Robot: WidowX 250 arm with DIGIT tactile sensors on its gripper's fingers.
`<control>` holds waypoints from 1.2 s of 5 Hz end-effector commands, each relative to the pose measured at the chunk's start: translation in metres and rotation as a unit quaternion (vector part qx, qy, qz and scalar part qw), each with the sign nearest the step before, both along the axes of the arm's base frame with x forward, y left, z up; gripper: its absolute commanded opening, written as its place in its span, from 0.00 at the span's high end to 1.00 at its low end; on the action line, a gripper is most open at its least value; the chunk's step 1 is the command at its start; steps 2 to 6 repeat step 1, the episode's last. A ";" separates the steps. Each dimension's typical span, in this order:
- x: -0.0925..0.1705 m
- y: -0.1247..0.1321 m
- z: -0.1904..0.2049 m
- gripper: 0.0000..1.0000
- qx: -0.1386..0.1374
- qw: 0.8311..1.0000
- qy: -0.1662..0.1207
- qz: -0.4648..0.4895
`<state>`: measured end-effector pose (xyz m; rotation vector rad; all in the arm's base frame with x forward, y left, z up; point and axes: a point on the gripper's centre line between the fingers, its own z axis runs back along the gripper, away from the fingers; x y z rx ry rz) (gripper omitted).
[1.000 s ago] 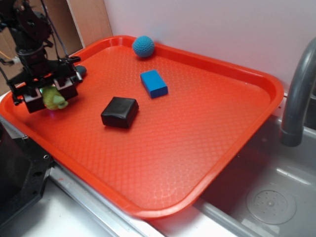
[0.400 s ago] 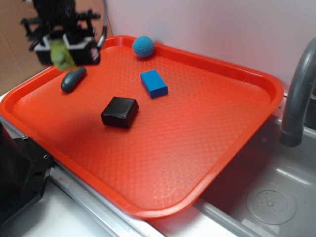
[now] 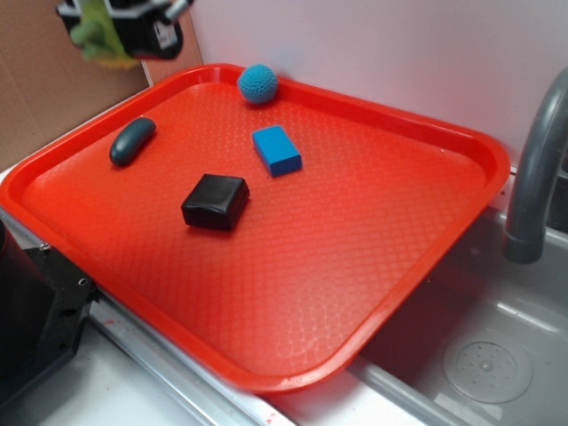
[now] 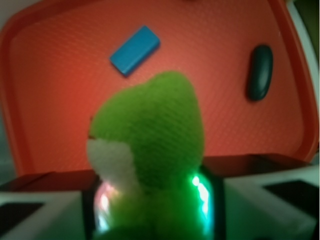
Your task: Grab the green animal.
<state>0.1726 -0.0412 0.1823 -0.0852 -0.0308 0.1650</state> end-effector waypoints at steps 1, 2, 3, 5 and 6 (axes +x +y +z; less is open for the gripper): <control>0.003 0.020 0.011 1.00 0.022 0.997 -0.033 0.071; 0.003 0.020 0.011 1.00 0.022 0.997 -0.033 0.071; 0.003 0.020 0.011 1.00 0.022 0.997 -0.033 0.071; 0.003 0.020 0.011 1.00 0.022 0.997 -0.033 0.071; 0.003 0.020 0.011 1.00 0.022 0.997 -0.033 0.071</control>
